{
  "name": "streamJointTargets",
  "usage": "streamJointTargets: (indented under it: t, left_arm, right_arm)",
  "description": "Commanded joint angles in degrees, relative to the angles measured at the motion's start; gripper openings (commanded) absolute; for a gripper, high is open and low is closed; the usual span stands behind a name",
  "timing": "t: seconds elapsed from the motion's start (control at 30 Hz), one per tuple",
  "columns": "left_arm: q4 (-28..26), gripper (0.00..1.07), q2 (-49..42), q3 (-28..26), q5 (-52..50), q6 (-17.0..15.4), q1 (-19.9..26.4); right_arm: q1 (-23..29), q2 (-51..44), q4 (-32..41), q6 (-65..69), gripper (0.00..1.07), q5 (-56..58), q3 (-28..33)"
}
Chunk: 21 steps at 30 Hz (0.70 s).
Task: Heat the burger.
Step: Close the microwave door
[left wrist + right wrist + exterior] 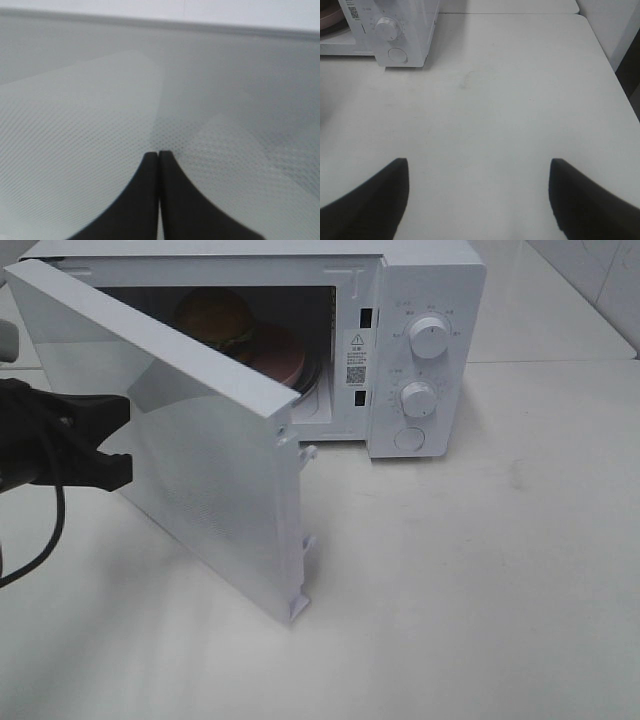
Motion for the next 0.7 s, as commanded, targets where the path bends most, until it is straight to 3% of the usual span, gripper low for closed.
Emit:
streamJointTargets:
  t: [0.03,0.07,0.17,0.23,0.3,0.5,0.57,0.7]
  left_arm:
    - [-6.53,0.00,1.83,-2.35,-1.03,4.30,-4.13]
    - [-6.53,0.00,1.83,-2.35,-1.03,4.30,-4.13]
    - [-14.90,0.00,4.64,-5.27,-0.97,8.54,-8.82]
    - [-16.44,0.00,5.39,-5.96,-0.97,9.28,-9.74]
    - [-21.60,0.00,8.02,-9.51,-0.80,12.32,-13.98]
    - [-24.47,0.00,10.71,-12.95,-0.69,13.81,-16.67]
    - [-28.82,0.00,13.24,-16.16,-0.69,15.13,-18.74]
    - [-32.37,0.00,15.18,-18.68,-0.74,15.81,-19.88]
  right_arm:
    - [-0.46,-1.66,0.17,-0.69,0.75,-0.69,0.17]
    - [-0.46,-1.66,0.17,-0.69,0.75,-0.69,0.17]
    - [-0.46,-1.66,0.17,-0.69,0.75,-0.69,0.17]
    - [-0.46,-1.66,0.17,-0.69,0.75,-0.69,0.17]
    - [-0.46,-1.66,0.17,-0.69,0.75,-0.69,0.17]
    - [-0.46,-1.66,0.17,-0.69,0.75,-0.69,0.17]
    - [-0.46,-1.66,0.17,-0.69,0.75,-0.69,0.17]
    - [-0.46,-1.66,0.17,-0.69,0.75,-0.69,0.17]
